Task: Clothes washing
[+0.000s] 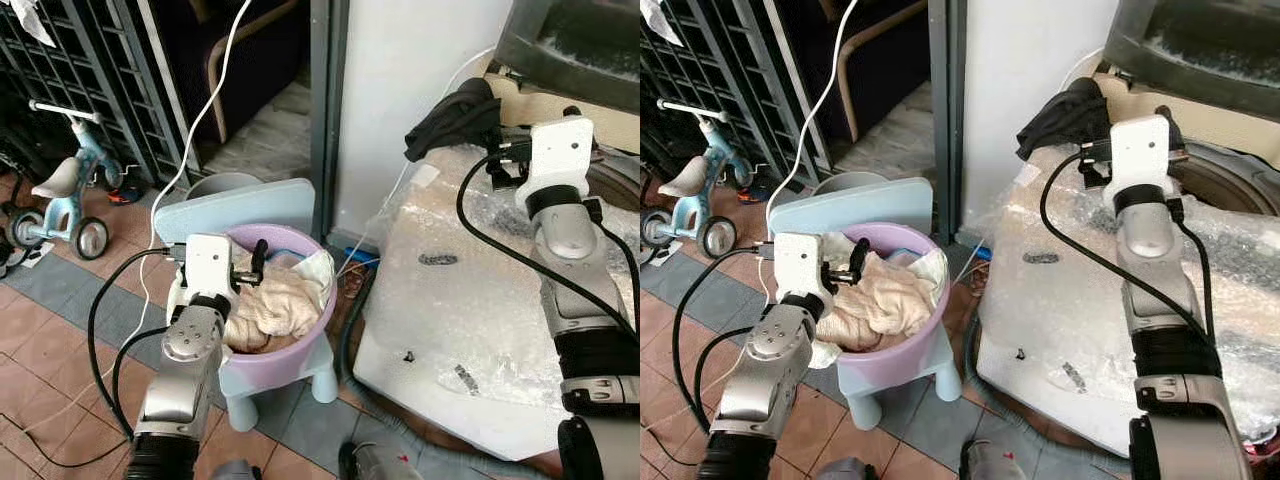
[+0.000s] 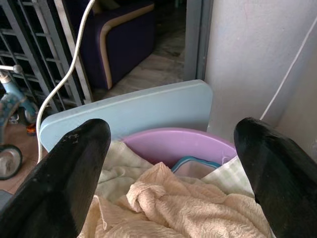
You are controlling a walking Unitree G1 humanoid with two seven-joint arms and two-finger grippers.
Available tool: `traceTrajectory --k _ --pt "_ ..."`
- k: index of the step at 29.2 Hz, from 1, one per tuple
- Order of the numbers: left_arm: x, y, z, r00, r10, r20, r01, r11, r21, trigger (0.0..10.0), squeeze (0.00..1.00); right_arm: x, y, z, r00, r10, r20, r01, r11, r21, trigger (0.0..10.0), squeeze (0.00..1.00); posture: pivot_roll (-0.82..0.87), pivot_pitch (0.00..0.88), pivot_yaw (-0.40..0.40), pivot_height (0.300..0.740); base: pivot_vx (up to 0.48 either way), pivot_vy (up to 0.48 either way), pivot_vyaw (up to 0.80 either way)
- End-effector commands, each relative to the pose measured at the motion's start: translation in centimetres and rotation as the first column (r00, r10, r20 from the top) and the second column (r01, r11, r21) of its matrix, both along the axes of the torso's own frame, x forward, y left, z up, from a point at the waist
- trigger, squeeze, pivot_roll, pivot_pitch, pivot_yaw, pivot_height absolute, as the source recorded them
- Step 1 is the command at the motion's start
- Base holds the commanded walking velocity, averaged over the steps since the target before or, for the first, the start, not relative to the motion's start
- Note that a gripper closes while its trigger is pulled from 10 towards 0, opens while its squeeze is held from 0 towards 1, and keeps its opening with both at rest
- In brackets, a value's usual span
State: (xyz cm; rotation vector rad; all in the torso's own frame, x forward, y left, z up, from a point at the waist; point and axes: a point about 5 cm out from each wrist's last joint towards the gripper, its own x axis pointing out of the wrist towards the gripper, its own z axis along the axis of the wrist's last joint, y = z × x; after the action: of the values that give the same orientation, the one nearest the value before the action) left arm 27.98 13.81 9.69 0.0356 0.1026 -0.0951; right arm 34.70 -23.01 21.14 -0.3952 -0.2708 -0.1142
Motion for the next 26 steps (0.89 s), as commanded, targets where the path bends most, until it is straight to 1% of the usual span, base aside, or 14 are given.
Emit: traceTrajectory --k 1,2,3,7,10,13,16,18,19,22,25,26 --pt "-0.3 0.3 0.1 1.000 0.009 0.011 -0.009 1.000 -0.012 10.0 0.00 0.1 0.8 0.4 1.000 0.015 0.013 -0.015 1.000 0.015 10.0 0.13 0.04 0.000 0.011 0.740 0.292 0.000 0.00" --pt "-0.3 0.3 0.1 1.000 0.010 0.012 -0.010 1.000 -0.012 10.0 0.00 -0.1 0.9 0.3 1.000 0.009 0.017 -0.009 1.000 0.023 10.0 0.00 0.04 0.000 0.010 0.740 0.349 0.000 0.00" --pt "-0.3 0.3 0.1 1.000 0.011 0.012 -0.011 1.000 -0.010 10.0 0.00 -0.2 1.1 0.2 1.000 0.004 0.020 -0.005 1.000 0.027 10.0 0.00 0.04 0.000 0.010 0.740 0.349 0.000 0.00" --pt "-0.4 0.3 0.0 1.000 0.012 0.011 -0.012 1.000 -0.012 10.0 0.00 -0.8 1.2 -0.6 0.999 -0.028 0.017 0.027 0.998 0.053 10.0 0.00 0.04 0.000 0.008 0.740 0.375 0.000 -0.80" --pt "-0.5 0.4 -0.2 1.000 0.007 0.003 -0.007 1.000 -0.015 10.0 0.00 -1.1 1.1 -1.1 0.999 -0.034 0.009 0.034 0.999 0.043 10.0 0.00 0.03 0.000 0.008 0.740 0.400 0.000 0.00" --pt "-0.6 0.2 -0.5 1.000 -0.005 -0.004 0.005 1.000 -0.020 10.0 0.00 -1.1 1.2 -0.9 0.999 -0.036 0.013 0.035 0.999 0.037 10.0 0.00 0.02 0.000 0.008 0.740 0.431 0.000 0.00" --pt "-0.5 0.0 -0.4 1.000 -0.004 0.003 0.004 1.000 -0.028 10.0 0.00 -0.9 1.3 -0.6 0.999 -0.029 0.022 0.028 0.999 0.019 10.0 0.00 0.03 0.000 0.005 0.740 0.428 0.000 0.00" --pt "-0.4 0.0 -0.3 1.000 0.019 0.010 -0.019 0.999 -0.048 10.0 0.00 -0.8 1.4 -0.4 1.000 -0.020 0.023 0.020 1.000 0.005 10.0 0.00 0.03 0.000 0.002 0.740 0.000 0.000 0.00" --pt "-0.4 0.0 -0.3 1.000 0.022 0.010 -0.021 0.999 -0.041 10.0 0.00 -0.6 1.5 -0.3 1.000 -0.001 0.014 0.000 1.000 0.014 10.0 0.00 0.03 0.000 -0.001 0.740 0.000 0.000 0.00" --pt "-0.4 0.2 -0.4 0.999 0.033 0.005 -0.033 0.999 -0.033 10.0 0.00 -0.2 1.8 -0.3 0.999 0.037 0.003 -0.037 0.999 0.002 10.0 0.00 0.03 0.000 -0.003 0.740 0.000 0.000 0.00" --pt "-0.4 0.3 -0.4 0.999 0.036 0.003 -0.036 0.999 -0.026 10.0 0.00 0.7 3.0 0.1 0.995 0.101 -0.014 -0.101 0.995 0.024 10.0 0.00 0.04 0.000 0.000 0.740 0.000 0.000 0.00" --pt "-0.4 0.3 -0.3 0.999 0.034 0.005 -0.034 0.999 -0.023 10.0 0.00 1.4 3.9 0.4 0.990 0.139 -0.024 -0.139 0.990 -0.001 10.0 0.00 0.05 0.000 0.003 0.740 0.000 0.000 0.00"
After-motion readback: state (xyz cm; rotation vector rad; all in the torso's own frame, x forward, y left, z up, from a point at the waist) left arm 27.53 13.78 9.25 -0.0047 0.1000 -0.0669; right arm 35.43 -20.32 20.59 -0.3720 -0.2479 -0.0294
